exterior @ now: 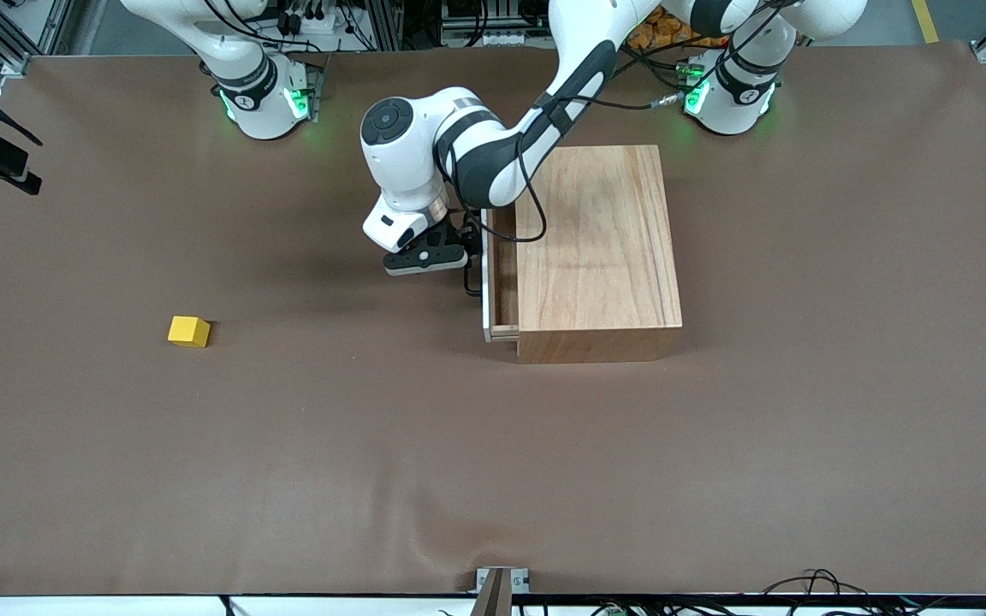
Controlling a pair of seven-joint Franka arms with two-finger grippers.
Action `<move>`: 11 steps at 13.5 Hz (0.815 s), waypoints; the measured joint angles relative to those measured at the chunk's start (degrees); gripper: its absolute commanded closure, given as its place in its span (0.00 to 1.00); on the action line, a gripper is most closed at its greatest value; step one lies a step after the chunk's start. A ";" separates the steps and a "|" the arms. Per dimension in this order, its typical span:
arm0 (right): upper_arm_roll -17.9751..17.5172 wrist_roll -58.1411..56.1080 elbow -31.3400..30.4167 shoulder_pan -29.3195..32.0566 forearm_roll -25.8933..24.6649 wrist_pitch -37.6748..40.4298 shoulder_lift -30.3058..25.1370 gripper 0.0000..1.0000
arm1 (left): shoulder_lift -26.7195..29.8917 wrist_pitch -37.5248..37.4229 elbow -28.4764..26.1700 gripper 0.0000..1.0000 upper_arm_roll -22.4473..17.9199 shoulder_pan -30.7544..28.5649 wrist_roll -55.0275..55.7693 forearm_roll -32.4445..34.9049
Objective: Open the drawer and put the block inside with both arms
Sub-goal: 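Pull the drawer open by its handle with the left gripper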
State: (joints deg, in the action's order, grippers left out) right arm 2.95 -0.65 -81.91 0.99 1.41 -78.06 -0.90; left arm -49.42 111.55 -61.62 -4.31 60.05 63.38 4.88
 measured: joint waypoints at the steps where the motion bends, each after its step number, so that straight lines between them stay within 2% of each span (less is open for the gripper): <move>1: 0.00 0.00 0.00 0.00 0.00 0.00 0.00 0.00 | -0.04 0.82 -0.01 0.00 0.23 0.00 0.04 -0.03; 11: 0.01 0.04 0.00 0.02 -0.06 0.00 0.01 0.00 | -0.27 4.45 -0.01 0.00 1.56 0.01 0.15 -0.58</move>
State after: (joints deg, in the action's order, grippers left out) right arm 2.96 -0.61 -81.91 1.00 1.35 -78.06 -0.90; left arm -49.69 116.00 -61.63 -2.74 60.06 63.53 4.29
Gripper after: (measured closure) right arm 0.000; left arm 0.000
